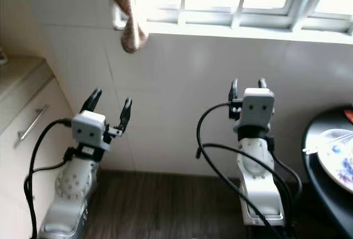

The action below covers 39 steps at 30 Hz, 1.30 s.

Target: Kitchen organization

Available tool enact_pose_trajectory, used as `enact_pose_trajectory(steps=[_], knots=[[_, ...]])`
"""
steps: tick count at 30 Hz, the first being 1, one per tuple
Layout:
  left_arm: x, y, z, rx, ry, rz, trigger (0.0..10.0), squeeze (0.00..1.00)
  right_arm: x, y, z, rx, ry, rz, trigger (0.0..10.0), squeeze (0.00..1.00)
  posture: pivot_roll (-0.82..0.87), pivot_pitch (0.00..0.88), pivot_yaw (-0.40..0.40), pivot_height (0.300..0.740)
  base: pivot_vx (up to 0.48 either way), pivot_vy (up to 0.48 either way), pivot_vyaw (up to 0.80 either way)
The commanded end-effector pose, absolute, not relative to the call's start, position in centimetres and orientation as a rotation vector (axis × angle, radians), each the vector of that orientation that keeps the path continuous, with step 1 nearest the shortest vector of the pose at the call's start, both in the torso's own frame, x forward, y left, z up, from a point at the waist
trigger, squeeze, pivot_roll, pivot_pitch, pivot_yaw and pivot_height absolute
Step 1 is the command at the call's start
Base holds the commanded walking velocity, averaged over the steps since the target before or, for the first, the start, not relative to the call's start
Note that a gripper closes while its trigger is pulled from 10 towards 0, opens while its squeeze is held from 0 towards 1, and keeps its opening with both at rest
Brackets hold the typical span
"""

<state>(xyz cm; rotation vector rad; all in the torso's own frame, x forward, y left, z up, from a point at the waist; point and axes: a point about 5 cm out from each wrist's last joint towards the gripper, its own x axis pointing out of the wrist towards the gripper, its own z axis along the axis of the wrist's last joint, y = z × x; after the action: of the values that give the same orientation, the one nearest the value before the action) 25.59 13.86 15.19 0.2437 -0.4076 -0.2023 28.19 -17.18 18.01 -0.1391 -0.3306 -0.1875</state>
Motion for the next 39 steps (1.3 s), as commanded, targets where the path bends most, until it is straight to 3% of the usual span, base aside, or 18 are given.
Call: enact_pose_trajectory(steps=[1,31,39], knots=[[25.7,14.1,15.1,0.248,-0.391,-0.202,10.0,0.00,28.1,-17.0,18.3,-0.146,-0.335,-0.193,10.0,0.00,0.08,0.000,-0.034,0.740,0.000,0.000,-0.78],[25.9,14.0,14.2,0.274,-0.334,-0.222,10.0,0.00,27.9,-17.6,16.5,-0.186,-0.217,-0.246,10.0,0.00,0.07,0.000,-0.026,0.740,0.000,0.000,-0.77],[25.9,14.0,14.1,0.280,-0.328,-0.225,10.0,0.00,28.0,-17.4,16.2,-0.222,-0.203,-0.241,10.0,0.00,0.07,0.000,-0.026,0.740,0.000,0.000,0.00]])
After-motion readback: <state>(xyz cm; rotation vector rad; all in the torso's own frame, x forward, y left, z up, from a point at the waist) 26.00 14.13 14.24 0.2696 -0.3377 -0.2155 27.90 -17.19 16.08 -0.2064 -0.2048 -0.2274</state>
